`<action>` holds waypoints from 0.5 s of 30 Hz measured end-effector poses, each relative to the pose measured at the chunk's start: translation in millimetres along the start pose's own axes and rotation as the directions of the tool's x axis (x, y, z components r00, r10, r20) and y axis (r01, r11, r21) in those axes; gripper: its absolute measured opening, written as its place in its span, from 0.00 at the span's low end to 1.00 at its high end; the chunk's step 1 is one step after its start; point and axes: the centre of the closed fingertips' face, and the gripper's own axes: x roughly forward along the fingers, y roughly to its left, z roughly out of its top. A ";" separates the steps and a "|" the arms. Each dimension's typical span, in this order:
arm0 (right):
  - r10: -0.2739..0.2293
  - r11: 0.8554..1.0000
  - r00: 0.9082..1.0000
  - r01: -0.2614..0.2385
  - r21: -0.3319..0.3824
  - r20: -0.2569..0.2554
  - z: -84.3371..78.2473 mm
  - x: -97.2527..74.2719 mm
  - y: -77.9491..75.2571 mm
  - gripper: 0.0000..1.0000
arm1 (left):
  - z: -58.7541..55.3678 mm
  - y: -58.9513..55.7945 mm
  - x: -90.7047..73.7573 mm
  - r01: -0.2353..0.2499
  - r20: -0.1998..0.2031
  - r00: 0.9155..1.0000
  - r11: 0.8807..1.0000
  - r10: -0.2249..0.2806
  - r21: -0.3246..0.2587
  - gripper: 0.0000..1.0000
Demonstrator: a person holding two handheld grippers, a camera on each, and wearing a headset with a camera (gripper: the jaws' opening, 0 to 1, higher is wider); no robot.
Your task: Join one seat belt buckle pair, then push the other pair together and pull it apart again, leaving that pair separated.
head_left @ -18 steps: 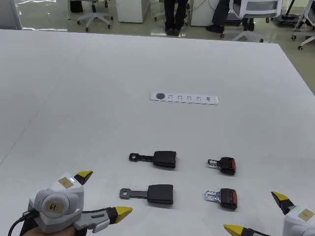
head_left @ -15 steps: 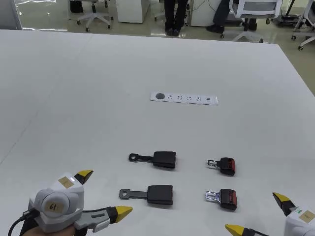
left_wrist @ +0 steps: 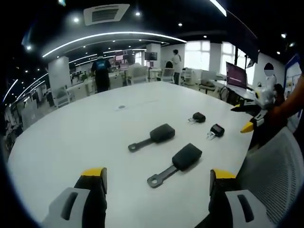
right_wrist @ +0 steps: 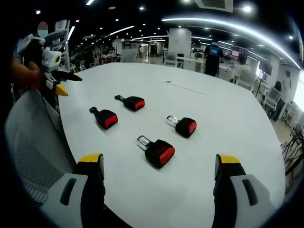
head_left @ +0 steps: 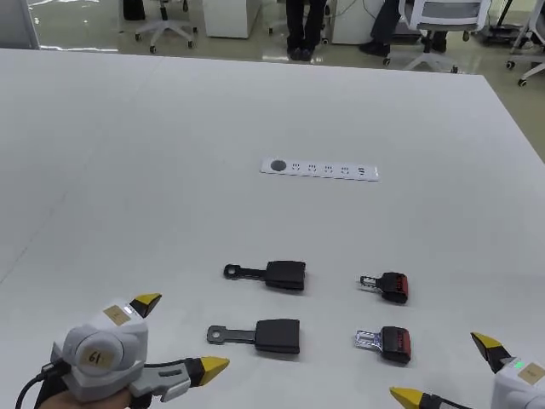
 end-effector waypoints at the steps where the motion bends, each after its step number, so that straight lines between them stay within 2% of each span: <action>1: 0.001 1.000 1.000 -0.001 0.001 0.001 -0.5 0.5 -0.8 0.96 | 0.0 -0.2 0.0 0.000 0.000 1.000 1.000 0.000 0.000 0.92; 15: -0.004 1.000 1.000 0.004 -0.004 -0.007 -4.1 2.0 -3.8 0.95 | 1.4 -1.2 1.9 0.004 -0.004 1.000 1.000 -0.004 -0.007 0.91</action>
